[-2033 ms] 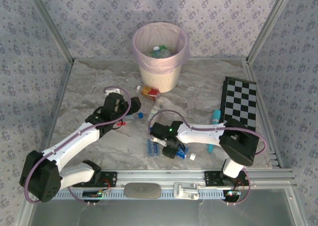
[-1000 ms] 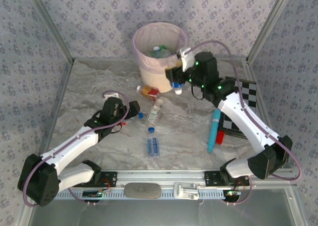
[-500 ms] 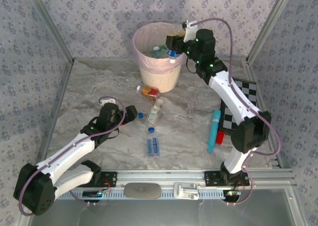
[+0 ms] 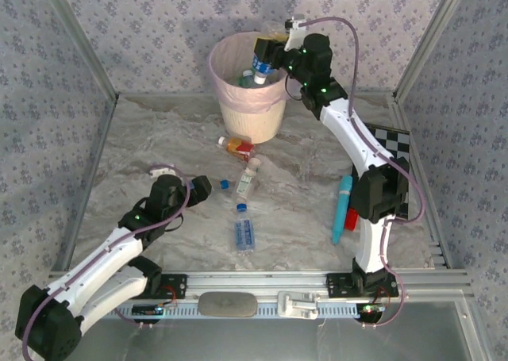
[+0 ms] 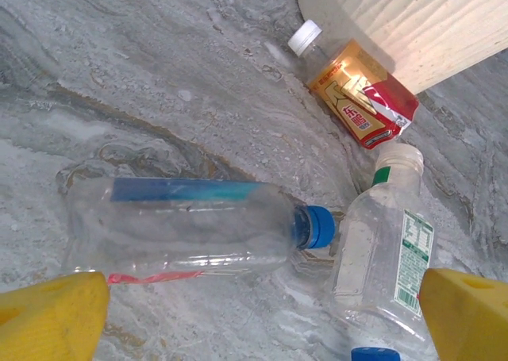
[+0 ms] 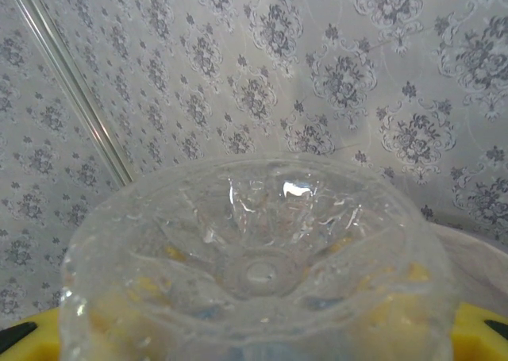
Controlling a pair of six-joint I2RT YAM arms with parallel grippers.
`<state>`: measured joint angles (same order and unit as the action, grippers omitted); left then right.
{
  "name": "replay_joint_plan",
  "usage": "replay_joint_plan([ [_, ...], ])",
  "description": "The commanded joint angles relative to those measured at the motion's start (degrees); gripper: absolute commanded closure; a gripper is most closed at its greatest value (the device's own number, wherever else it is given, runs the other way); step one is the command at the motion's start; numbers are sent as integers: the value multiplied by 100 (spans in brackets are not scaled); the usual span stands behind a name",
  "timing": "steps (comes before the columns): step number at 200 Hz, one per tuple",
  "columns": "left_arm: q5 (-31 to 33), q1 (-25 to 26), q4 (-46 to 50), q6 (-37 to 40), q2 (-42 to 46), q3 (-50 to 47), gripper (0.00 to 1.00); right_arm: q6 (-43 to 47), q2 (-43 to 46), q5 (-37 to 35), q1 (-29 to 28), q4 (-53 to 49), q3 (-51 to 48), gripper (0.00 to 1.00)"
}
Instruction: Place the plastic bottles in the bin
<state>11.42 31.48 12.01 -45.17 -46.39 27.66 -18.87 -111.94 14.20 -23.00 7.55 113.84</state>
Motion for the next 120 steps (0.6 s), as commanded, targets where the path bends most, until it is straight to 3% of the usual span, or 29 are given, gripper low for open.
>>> replay_joint_plan([
  [1, 49, -26, 38, -95, 81, 37, 0, 43, -274, -13, -10, 27, 307, 55],
  [67, -8, -26, 44, -132, 86, 31, 0, 369, -794, -176, -180, -626, 559, 48],
  [120, -36, -20, 115, -149, 156, 11, 0, 737, -1089, -356, -361, -1130, 1034, 22],
])
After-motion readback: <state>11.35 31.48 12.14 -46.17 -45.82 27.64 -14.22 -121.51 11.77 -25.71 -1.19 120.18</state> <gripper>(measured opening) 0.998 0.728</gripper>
